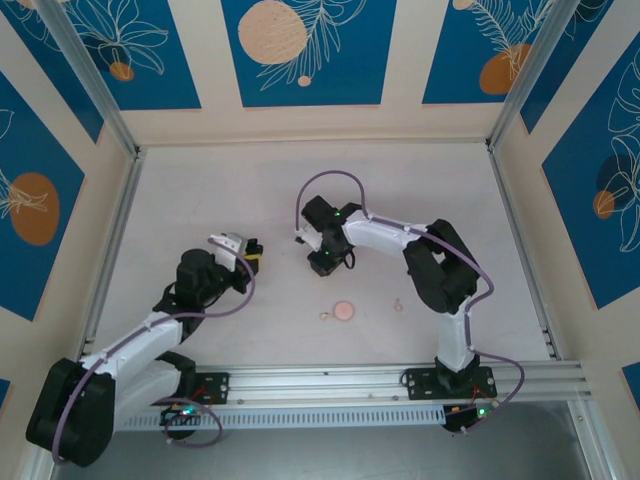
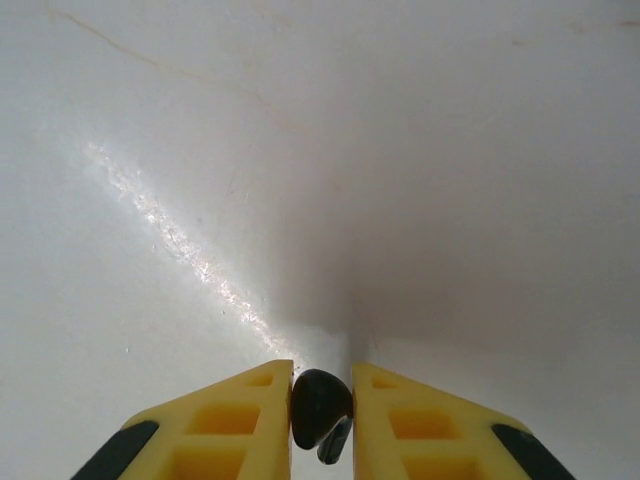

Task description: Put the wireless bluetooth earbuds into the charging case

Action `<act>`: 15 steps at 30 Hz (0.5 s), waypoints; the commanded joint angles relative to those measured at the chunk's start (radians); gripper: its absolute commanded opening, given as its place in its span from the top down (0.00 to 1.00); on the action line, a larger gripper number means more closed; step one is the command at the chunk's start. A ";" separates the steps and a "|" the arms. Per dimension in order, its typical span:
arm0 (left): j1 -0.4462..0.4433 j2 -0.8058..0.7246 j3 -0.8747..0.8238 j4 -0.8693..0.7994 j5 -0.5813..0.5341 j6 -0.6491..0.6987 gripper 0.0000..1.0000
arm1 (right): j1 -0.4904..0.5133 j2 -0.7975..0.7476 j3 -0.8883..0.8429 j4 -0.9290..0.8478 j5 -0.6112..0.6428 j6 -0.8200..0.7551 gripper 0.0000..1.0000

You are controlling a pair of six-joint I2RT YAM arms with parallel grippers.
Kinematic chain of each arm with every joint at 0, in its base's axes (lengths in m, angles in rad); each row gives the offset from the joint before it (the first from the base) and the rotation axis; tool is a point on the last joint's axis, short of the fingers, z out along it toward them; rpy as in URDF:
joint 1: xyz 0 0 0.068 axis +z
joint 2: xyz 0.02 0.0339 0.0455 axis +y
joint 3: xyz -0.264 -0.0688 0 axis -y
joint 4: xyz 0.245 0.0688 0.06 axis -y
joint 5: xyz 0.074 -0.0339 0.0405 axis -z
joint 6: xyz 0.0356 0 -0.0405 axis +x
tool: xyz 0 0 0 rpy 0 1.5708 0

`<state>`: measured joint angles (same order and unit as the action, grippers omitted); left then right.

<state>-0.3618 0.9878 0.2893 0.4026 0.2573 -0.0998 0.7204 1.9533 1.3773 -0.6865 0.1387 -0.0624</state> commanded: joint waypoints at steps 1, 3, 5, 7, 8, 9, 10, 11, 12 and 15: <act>-0.015 0.037 0.043 0.077 0.046 -0.015 0.92 | -0.016 -0.079 -0.077 0.138 -0.042 0.050 0.81; -0.034 0.068 0.049 0.097 0.044 -0.014 0.93 | -0.027 -0.113 -0.123 0.191 -0.063 0.066 0.81; -0.057 0.107 0.057 0.122 0.037 -0.010 0.93 | -0.039 -0.146 -0.170 0.246 -0.087 0.082 0.81; -0.087 0.159 0.068 0.149 0.031 0.001 0.93 | -0.055 -0.182 -0.220 0.306 -0.105 0.102 0.81; -0.102 0.182 0.075 0.158 0.028 0.006 0.93 | -0.061 -0.199 -0.239 0.330 -0.112 0.110 0.81; -0.120 0.212 0.084 0.168 0.027 0.014 0.93 | -0.069 -0.217 -0.264 0.357 -0.124 0.119 0.81; -0.136 0.240 0.093 0.180 0.027 0.021 0.93 | -0.078 -0.236 -0.288 0.385 -0.132 0.128 0.81; -0.150 0.263 0.100 0.191 0.026 0.024 0.93 | -0.085 -0.251 -0.309 0.408 -0.140 0.136 0.81; -0.163 0.287 0.106 0.209 0.028 0.025 0.94 | -0.095 -0.269 -0.332 0.434 -0.153 0.145 0.81; -0.186 0.349 0.118 0.272 0.033 0.015 0.94 | -0.124 -0.320 -0.392 0.500 -0.183 0.175 0.81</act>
<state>-0.5282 1.2991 0.3748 0.5732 0.2699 -0.0956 0.6182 1.6878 1.0264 -0.2966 0.0208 0.0624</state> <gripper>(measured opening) 0.182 0.194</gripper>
